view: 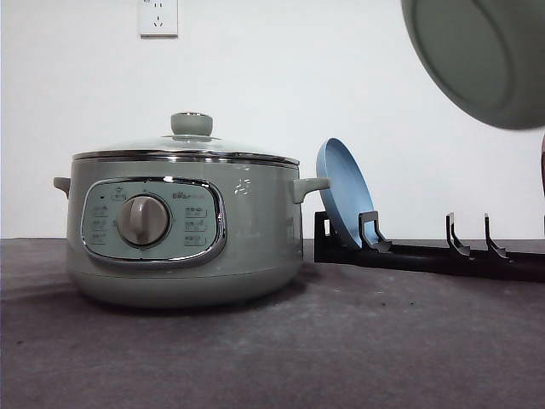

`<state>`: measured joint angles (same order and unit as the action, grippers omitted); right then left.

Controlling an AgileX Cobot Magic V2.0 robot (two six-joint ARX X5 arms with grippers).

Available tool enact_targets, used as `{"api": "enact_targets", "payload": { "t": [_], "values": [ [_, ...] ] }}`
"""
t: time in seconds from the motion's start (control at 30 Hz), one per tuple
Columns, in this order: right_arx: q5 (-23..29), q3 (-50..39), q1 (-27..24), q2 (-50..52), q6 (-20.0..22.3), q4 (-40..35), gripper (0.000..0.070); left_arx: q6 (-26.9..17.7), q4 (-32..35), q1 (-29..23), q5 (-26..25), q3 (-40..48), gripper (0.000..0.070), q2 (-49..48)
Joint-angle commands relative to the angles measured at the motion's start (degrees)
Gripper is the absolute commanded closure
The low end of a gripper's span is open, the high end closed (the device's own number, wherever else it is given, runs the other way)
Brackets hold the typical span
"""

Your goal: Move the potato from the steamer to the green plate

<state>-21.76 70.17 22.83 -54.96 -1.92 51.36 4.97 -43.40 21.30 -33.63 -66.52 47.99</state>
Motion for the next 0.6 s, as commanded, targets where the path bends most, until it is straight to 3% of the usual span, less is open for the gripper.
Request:
{"api": "enact_targets", "payload": {
  "t": [0.0,0.57],
  "values": [
    [1.64,-0.90,2.08,0.93,-0.55,-0.68,0.0700,-1.11,0.59,0.37,-0.79,-1.27,0.0000,0.44],
    [22.76,-12.07,24.05,1.53,-9.71,-0.29,0.0700,-1.11,0.57,0.37,-0.79,-1.27,0.0000,1.85]
  ]
}}
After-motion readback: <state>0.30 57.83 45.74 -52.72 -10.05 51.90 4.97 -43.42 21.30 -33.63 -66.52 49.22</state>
